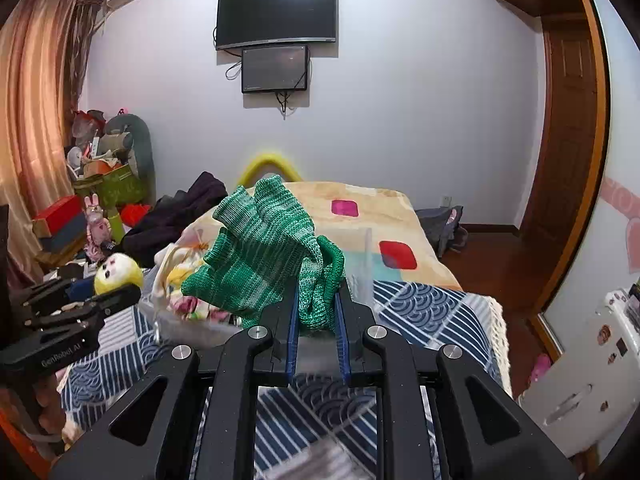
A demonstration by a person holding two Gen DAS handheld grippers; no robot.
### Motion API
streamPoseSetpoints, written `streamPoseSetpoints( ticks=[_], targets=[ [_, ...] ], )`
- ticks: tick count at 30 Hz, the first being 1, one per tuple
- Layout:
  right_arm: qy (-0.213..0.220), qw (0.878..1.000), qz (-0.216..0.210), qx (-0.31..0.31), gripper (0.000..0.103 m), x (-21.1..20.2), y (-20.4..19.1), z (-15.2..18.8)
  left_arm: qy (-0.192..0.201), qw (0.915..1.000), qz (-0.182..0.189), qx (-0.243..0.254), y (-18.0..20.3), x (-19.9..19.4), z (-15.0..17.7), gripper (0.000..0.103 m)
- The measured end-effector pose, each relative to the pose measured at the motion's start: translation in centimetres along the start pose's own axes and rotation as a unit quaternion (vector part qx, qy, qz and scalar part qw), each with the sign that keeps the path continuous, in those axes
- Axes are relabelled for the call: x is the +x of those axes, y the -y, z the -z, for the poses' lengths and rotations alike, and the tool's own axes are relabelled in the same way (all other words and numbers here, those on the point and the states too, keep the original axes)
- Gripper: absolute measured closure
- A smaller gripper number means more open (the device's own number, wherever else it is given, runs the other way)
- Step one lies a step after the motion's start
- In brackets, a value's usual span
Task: Organize soft objects
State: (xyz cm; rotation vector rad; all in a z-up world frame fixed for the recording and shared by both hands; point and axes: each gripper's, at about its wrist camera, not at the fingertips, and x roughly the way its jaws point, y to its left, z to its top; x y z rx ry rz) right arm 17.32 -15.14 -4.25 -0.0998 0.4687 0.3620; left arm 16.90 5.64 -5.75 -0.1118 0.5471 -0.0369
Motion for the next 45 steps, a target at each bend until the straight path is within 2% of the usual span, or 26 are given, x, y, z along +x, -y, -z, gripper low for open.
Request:
streamPoseSetpoints(
  ticks=[5, 10, 13, 21, 27, 34, 37, 39, 41, 45],
  targets=[
    [-0.013, 1.0, -0.006, 0.001, 0.089, 2.7, -1.1, -0.3, -0.016, 0.9997, -0.004, -0.016, -1.1, 2.7, 0.1, 0.059],
    [-0.047, 0.999, 0.002, -0.022, 0.089, 6.4, -2.7, 0.4, -0.035, 0.9992, -0.003, -0.016, -1.6, 4.9, 0.9, 0.059],
    [-0.074, 0.997, 0.001, -0.036, 0.086, 7.9, -3.2, 1.3, -0.029, 0.9995, -0.006, -0.01, -1.3, 4.9, 1.1, 0.059],
    [-0.071, 0.996, -0.002, -0.049, 0.079, 6.6, -3.2, 1.0, -0.025, 0.9995, 0.006, -0.017, -1.2, 3.3, 1.0, 0.052],
    [-0.049, 0.998, -0.017, -0.038, 0.069, 4.3, -2.4, 0.3, 0.008, 0.9999, 0.01, -0.01, -0.8, -0.1, 0.3, 0.051],
    [0.007, 0.999, -0.033, -0.024, 0.054, -0.3, -2.1, -0.8, 0.061, 0.9981, 0.012, -0.002, 0.5, -5.5, -0.6, 0.041],
    [0.028, 0.999, -0.041, -0.018, 0.04, -2.1, -1.8, -1.0, 0.081, 0.9966, 0.009, 0.002, 1.1, -7.6, -0.8, 0.029],
    [0.045, 0.998, -0.045, -0.014, 0.032, -3.4, -1.8, -1.0, 0.096, 0.9953, 0.008, 0.007, 1.6, -9.0, -0.9, 0.025],
    [0.064, 0.997, -0.047, -0.008, 0.024, -4.9, -1.9, -1.1, 0.11, 0.9938, 0.006, 0.013, 2.1, -10.4, -1.0, 0.014],
    [0.092, 0.995, -0.049, 0.001, 0.017, -7.0, -1.6, -1.1, 0.136, 0.9905, -0.008, 0.021, 3.1, -12.6, -1.0, 0.003]
  ],
)
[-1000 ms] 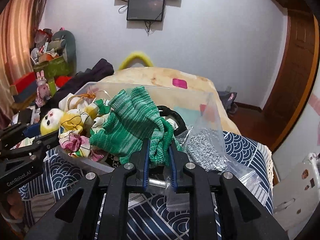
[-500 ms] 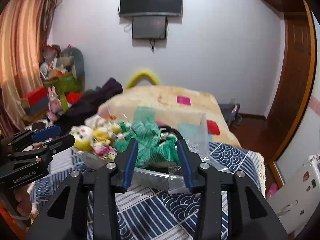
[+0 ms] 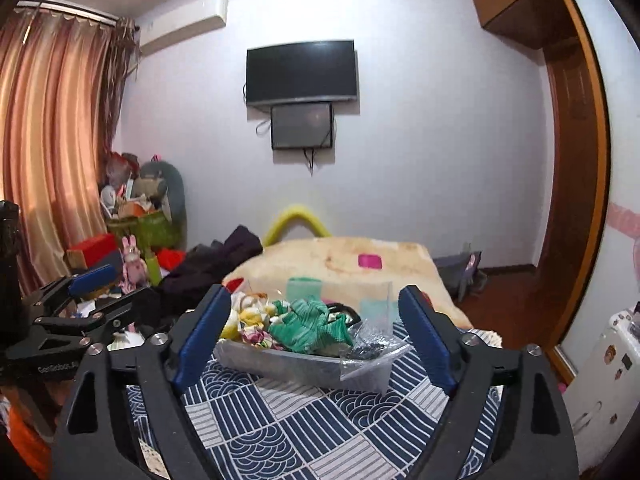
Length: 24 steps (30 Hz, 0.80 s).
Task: Organize soft objects
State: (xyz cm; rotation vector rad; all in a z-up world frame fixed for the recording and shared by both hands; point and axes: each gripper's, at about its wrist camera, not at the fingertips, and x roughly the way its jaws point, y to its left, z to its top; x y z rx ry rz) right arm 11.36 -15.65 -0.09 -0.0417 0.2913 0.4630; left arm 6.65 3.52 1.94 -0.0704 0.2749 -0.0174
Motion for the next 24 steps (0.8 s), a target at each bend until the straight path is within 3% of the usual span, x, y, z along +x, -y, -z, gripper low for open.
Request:
streamPoseSetpoints(
  ticks=[6, 24],
  targets=[
    [0.027, 1.0, 0.013, -0.002, 0.003, -2.0, -0.6, 0.2, 0.018, 0.9998, -0.003, 0.004, 0.6, -2.1, -0.3, 0.0],
    [0.049, 0.999, 0.017, -0.004, 0.0, -3.4, -1.2, 0.9, 0.023, 0.9997, 0.002, 0.004, 1.0, -3.3, -0.2, 0.0]
  ],
)
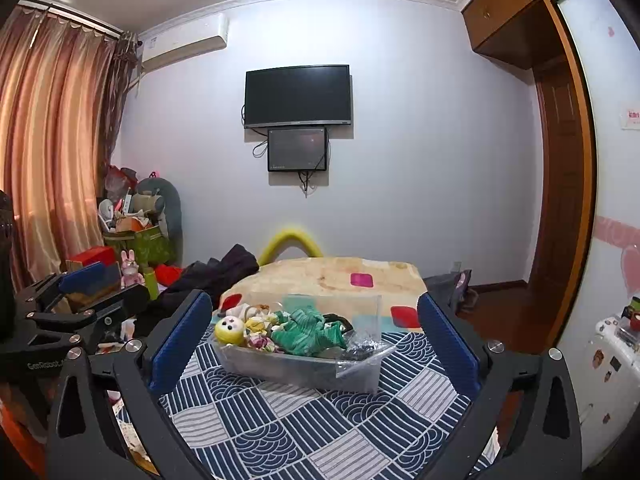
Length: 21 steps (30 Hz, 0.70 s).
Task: Organize soft objects
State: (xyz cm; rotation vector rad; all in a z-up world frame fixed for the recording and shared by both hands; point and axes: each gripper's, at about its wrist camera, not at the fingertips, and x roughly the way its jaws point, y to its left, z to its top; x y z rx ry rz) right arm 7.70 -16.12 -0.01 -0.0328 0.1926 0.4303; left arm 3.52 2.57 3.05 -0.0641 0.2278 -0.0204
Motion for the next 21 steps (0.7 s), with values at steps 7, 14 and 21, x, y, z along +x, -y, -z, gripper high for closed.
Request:
streamPoseSetpoints(
  ticks=[7, 14, 21],
  targets=[
    [0.002, 1.0, 0.0, -0.002, 0.0, -0.01, -0.14, -0.06, 0.001, 1.0, 0.002, 0.001, 0.0, -0.22, 0.06, 0.0],
    [0.003, 1.0, -0.001, -0.001, 0.0, -0.38, -0.2, -0.02, 0.004, 1.0, 0.004, 0.0, 0.12, -0.55, 0.06, 0.0],
    [0.003, 1.0, 0.0, 0.0, 0.0, -0.44, -0.16, 0.05, 0.008, 0.9999, 0.006, 0.002, 0.2, -0.93, -0.01, 0.0]
  ],
)
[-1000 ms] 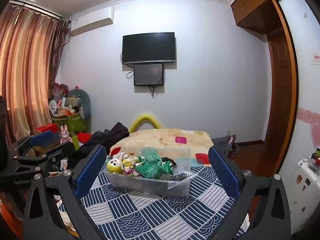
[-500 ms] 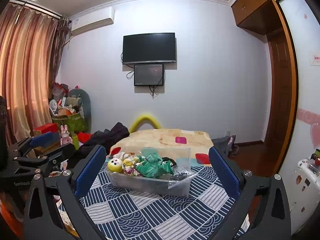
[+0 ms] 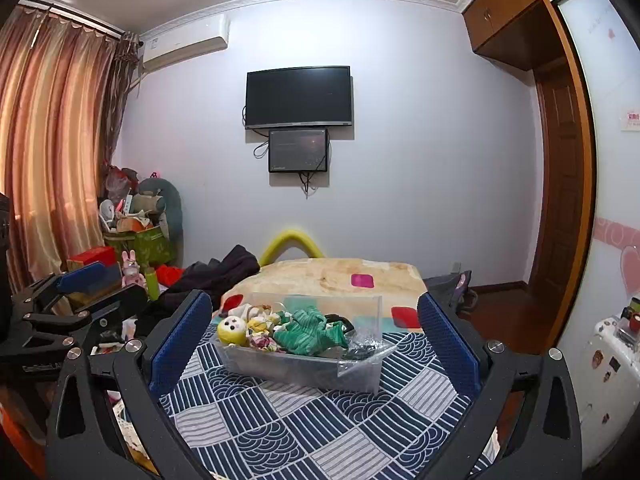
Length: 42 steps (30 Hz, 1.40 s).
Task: Organize soft objects
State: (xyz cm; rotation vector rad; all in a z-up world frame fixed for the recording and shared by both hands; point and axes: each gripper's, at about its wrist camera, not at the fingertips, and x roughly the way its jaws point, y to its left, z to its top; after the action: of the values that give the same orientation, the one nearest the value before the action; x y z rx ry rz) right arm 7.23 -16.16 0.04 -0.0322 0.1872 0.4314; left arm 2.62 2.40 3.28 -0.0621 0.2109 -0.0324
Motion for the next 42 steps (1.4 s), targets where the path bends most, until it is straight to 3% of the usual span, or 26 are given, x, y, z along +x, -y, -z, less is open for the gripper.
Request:
streamPoseSetpoints(
  ticks=[42],
  targets=[
    [-0.003, 1.0, -0.003, 0.003, 0.0, -0.6, -0.33, -0.64, -0.001, 1.0, 0.005, -0.001, 0.43, -0.23, -0.25, 0.0]
  ],
)
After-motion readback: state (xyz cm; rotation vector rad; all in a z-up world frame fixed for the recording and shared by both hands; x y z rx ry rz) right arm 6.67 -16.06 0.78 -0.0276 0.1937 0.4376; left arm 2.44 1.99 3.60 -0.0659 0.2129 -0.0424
